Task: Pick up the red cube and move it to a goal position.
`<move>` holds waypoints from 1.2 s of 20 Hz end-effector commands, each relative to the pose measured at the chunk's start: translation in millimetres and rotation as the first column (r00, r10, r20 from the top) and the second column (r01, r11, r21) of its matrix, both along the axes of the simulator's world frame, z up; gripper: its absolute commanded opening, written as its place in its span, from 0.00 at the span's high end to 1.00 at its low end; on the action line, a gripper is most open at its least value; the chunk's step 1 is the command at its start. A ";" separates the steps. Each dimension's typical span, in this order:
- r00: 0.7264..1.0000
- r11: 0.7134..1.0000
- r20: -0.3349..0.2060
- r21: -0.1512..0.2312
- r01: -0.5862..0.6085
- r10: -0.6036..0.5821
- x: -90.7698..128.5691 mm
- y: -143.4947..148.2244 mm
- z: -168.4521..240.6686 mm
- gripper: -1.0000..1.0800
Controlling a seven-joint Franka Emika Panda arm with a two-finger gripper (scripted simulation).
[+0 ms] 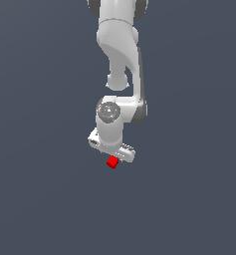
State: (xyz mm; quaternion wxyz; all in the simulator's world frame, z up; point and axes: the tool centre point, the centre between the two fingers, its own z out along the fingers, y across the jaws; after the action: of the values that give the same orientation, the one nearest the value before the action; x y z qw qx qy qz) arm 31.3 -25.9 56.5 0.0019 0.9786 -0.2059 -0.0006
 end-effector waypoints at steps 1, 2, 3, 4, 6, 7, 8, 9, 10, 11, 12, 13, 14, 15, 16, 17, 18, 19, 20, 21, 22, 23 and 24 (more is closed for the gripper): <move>0.999 0.999 0.002 0.001 0.036 -0.036 5.9 1.4 -13.4 0.04; 0.999 0.999 0.002 0.001 0.047 -0.047 7.8 1.9 -17.7 0.04; 0.998 0.998 0.002 0.002 0.056 -0.056 9.4 2.2 -21.5 0.04; 0.998 0.998 0.002 0.002 0.065 -0.065 10.9 2.6 -24.9 0.04; 0.997 0.997 0.002 0.003 0.079 -0.079 13.4 3.0 -30.4 0.04; 0.996 0.996 0.002 0.003 0.084 -0.084 14.5 3.1 -32.4 0.04; 0.996 0.996 0.002 0.003 0.089 -0.089 15.3 3.2 -34.0 0.04; 0.996 0.996 0.002 0.003 0.092 -0.092 16.0 3.3 -35.3 0.04; 0.996 0.996 0.002 0.003 0.094 -0.094 16.5 3.3 -36.1 0.04; 0.995 0.995 0.002 0.003 0.096 -0.096 16.8 3.3 -36.6 0.04; 0.995 0.995 0.002 0.003 0.096 -0.096 16.9 3.3 -36.7 0.04; 0.995 0.995 0.002 0.003 0.096 -0.096 16.9 3.3 -36.7 1.00; 0.995 0.995 0.002 0.003 0.096 -0.096 16.9 3.3 -36.7 1.00; 0.995 0.995 0.002 0.003 0.096 -0.096 16.9 3.3 -36.7 1.00; 0.995 0.995 0.002 0.003 0.096 -0.096 16.9 3.3 -36.7 1.00; 0.995 0.995 0.002 0.003 0.096 -0.096 16.9 3.3 -36.7 1.00; 0.995 0.995 0.002 0.003 0.096 -0.096 16.9 3.3 -36.7 1.00; 0.995 0.995 0.002 0.003 0.096 -0.096 16.9 3.3 -36.7 1.00; 0.995 0.995 0.002 0.003 0.096 -0.096 16.9 3.3 -36.7 1.00; 0.995 0.995 0.002 0.003 0.096 -0.096 16.9 3.3 -36.7 1.00; 0.995 0.995 0.002 0.003 0.096 -0.096 16.9 3.3 -36.7 1.00; 0.995 0.995 0.002 0.004 0.096 -0.096 16.8 3.7 -36.5 1.00; 0.995 0.995 0.002 0.004 0.096 -0.096 16.6 3.8 -36.5 1.00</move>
State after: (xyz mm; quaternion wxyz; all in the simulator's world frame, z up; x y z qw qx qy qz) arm 48.0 -22.2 20.0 0.0000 0.9676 -0.2525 -0.0002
